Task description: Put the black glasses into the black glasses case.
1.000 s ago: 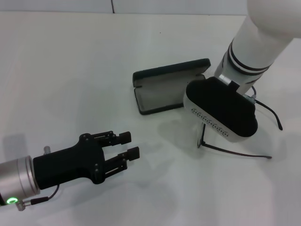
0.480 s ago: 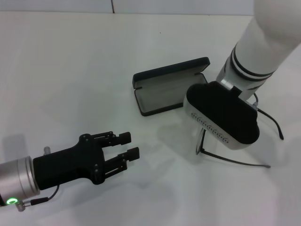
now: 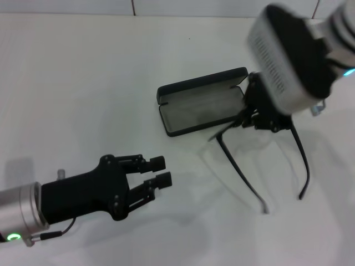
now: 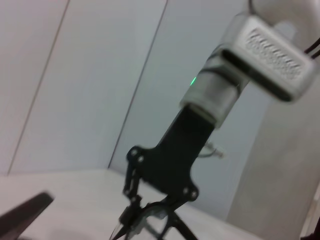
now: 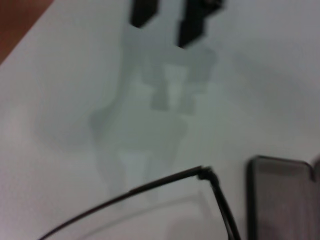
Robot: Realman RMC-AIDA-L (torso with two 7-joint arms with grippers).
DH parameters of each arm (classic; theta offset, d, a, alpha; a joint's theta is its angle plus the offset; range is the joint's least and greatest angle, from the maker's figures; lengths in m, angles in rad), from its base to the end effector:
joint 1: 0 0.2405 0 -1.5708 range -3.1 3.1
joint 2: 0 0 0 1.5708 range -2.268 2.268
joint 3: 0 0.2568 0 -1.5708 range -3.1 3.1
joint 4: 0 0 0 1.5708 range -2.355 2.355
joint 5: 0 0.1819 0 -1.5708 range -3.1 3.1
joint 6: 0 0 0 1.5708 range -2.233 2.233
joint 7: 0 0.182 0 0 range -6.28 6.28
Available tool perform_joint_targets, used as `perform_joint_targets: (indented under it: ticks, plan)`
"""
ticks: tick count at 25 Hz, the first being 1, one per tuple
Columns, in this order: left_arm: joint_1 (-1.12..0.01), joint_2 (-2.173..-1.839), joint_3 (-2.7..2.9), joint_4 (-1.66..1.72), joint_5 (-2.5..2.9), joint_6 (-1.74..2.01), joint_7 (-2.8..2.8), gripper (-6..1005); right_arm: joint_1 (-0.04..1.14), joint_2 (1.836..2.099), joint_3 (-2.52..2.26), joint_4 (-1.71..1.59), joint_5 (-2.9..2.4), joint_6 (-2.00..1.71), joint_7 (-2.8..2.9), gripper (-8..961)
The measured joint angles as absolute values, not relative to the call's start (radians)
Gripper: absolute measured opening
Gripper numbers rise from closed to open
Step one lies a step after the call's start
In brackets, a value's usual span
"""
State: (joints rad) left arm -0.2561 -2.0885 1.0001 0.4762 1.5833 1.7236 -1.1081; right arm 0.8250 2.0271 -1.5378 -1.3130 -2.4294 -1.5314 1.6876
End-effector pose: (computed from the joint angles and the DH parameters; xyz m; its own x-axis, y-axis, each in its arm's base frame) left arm -0.2380 0.2225 -0.0542 0.6171 0.3232 0.7174 0.4493 -0.8932 0.0160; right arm 0.1215 0.3549 -0.0548 0.8102 0.4298 0.3986 0.4681 -0.8837 0.0012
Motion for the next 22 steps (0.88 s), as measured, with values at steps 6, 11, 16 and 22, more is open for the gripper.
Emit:
perform_joint_targets:
  ticks: [6,11,16,22]
  plan:
    - [-0.299,-2.089,1.0,0.48,1.519,1.795,-1.112,350,0.656,2.025,-1.358,-1.399,-2.293,-1.523,1.701,115]
    - [-0.363,-2.089,1.006,0.479,1.445,1.855,-1.114,320,0.524,2.028,-1.224,-1.412,-2.111,-1.527,1.701,115]
    - [-0.437,-2.092,1.016,0.474,1.432,1.905,-1.12,267,0.424,2.027,-1.151,-1.348,-1.924,-1.529,1.692,116]
    - [-0.532,-2.098,1.179,0.474,1.333,1.914,-1.113,173,0.372,2.024,-1.147,-1.189,-1.755,-1.532,1.61,118]
